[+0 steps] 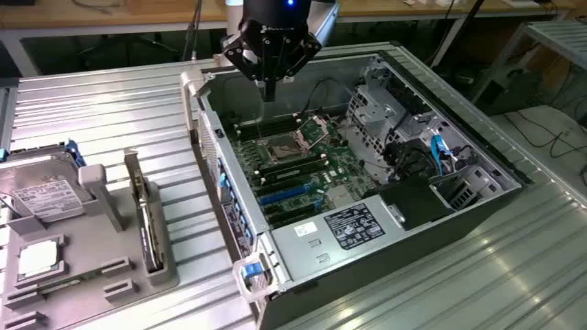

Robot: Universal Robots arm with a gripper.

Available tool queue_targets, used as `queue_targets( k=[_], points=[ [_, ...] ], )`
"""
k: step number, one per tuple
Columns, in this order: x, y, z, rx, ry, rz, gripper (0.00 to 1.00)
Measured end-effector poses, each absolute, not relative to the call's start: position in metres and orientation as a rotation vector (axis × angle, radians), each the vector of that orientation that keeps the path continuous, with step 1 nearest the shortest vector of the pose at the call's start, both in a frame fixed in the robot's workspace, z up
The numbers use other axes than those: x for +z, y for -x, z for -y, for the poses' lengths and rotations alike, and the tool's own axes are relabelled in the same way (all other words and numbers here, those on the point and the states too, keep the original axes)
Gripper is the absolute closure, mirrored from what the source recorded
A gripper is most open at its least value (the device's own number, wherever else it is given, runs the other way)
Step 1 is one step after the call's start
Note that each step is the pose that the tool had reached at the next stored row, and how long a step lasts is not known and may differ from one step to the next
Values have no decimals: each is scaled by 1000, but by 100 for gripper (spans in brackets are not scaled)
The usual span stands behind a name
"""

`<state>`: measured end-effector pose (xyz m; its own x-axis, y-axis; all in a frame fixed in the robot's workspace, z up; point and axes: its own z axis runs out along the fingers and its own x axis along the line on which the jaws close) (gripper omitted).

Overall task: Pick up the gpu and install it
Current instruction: 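Reach for the gpu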

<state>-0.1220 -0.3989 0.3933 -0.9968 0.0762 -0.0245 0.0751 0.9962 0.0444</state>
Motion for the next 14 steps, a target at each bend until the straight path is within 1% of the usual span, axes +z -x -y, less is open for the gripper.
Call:
queue_targets(
  k=[14],
  points=[
    [393,127,400,68,-118,-3113,89]
  ],
)
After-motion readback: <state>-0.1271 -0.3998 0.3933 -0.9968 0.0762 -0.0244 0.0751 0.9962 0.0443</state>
